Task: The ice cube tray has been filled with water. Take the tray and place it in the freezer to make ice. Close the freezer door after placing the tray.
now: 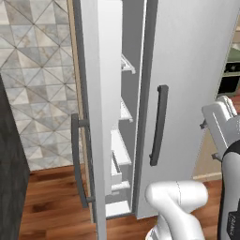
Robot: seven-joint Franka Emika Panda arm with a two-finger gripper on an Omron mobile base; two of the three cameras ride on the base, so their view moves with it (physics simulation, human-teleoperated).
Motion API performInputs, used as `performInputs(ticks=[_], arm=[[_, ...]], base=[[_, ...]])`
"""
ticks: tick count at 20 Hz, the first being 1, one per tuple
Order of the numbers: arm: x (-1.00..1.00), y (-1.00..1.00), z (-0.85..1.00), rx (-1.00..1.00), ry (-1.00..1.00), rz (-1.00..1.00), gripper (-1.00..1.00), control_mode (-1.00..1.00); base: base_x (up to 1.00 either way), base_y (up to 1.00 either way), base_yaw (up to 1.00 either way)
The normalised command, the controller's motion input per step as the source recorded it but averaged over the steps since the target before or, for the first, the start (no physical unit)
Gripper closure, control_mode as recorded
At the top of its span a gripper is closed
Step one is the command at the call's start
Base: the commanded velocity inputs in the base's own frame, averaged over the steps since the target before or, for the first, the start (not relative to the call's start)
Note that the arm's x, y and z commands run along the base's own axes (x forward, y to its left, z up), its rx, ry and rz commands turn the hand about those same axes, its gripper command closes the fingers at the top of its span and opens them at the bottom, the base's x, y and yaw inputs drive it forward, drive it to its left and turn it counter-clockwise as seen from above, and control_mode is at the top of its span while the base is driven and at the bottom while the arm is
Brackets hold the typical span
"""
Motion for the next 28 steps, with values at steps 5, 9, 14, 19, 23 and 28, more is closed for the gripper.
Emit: performInputs(ticks=[5,9,14,19,23,28], arm=[[0.00,0.00,0.00,0.00,0.00,0.00,-1.00,1.00],[0.00,0.00,0.00,0.00,0.00,0.00,-1.00,1.00],[0.00,0.00,0.00,0.00,0.00,0.00,-1.00,1.00],[0.03,0.00,0.00,0.00,0.04,0.00,-1.00,-1.00],[0.00,0.00,0.00,0.00,0.00,0.00,-1.00,-1.00],[-0.21,0.20,0.00,-0.02,-0.04,0.00,-1.00,-1.00]], base=[[-0.60,0.02,0.00],[-0.57,0.01,0.00],[-0.14,0.00,0.00],[0.00,0.00,0.00],[0.00,0.00,0.00],[0.00,0.00,0.00]])
